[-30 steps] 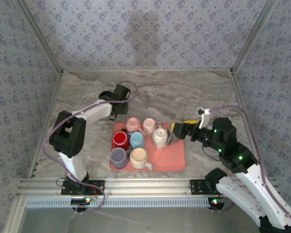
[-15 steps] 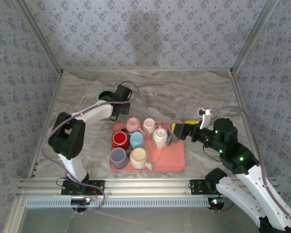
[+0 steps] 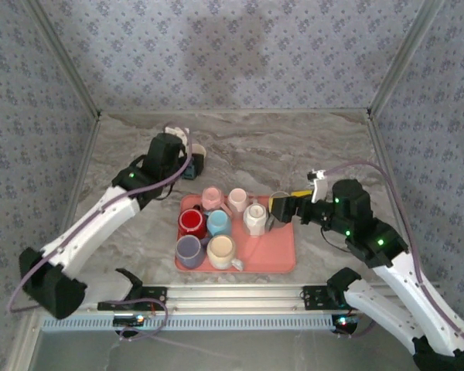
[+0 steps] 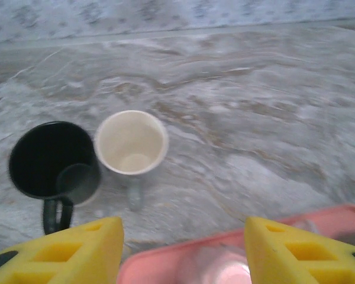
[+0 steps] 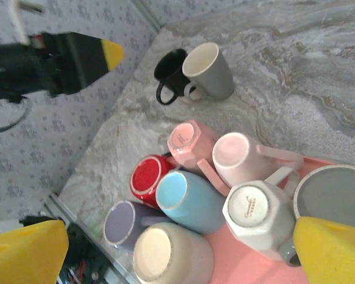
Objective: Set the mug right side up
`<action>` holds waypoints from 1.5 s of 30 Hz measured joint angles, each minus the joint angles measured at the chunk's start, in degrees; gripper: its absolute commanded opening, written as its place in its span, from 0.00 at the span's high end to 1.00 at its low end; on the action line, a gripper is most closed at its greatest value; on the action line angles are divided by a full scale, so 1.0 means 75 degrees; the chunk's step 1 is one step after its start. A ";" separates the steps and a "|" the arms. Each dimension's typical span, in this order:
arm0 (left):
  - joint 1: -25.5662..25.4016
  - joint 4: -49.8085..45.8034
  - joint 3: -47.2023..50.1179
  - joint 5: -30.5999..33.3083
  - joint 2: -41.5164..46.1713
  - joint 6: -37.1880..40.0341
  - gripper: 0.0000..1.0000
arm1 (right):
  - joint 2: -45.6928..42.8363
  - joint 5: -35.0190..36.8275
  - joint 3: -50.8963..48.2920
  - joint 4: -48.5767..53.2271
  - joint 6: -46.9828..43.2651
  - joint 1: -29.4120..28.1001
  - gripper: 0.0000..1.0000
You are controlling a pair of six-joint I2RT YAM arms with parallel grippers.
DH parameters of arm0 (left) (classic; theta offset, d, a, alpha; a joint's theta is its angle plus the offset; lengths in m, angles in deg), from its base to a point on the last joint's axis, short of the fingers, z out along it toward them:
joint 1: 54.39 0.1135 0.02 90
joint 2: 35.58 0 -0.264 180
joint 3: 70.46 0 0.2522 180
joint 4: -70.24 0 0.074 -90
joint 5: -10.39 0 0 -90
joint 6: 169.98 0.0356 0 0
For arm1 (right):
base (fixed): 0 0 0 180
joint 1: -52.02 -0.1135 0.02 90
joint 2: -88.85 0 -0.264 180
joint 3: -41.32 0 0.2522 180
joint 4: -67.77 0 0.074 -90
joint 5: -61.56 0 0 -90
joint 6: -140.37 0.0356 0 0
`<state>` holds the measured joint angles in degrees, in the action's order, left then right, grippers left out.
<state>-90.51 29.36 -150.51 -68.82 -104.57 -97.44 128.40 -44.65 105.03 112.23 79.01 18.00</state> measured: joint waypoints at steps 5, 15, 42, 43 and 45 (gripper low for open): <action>-0.0364 -0.0676 0.0612 -0.0513 0.1349 0.0274 0.43 | 0.1306 0.0431 0.0909 0.0883 -0.1000 -0.1180 0.00; -0.0350 -0.0976 0.2224 0.0143 0.3413 0.1052 0.43 | 0.5085 0.2556 0.2433 0.2573 -0.2780 -0.4025 0.00; -0.0350 -0.0772 0.2404 0.0565 0.3710 0.1268 0.43 | 0.7600 0.1836 0.4517 0.3579 -0.2987 -0.4707 0.00; -0.0350 -0.0764 0.2407 0.0565 0.3692 0.1268 0.43 | 0.7618 0.1807 0.4517 0.3590 -0.2949 -0.4707 0.00; -0.0350 -0.0761 0.2413 0.0565 0.3646 0.1268 0.43 | 0.7662 0.1754 0.4517 0.3596 -0.2871 -0.4707 0.00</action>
<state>-93.13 23.66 -132.41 -64.58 -77.23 -87.93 185.87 -31.49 138.91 139.20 57.48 -17.30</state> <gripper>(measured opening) 0.570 0.998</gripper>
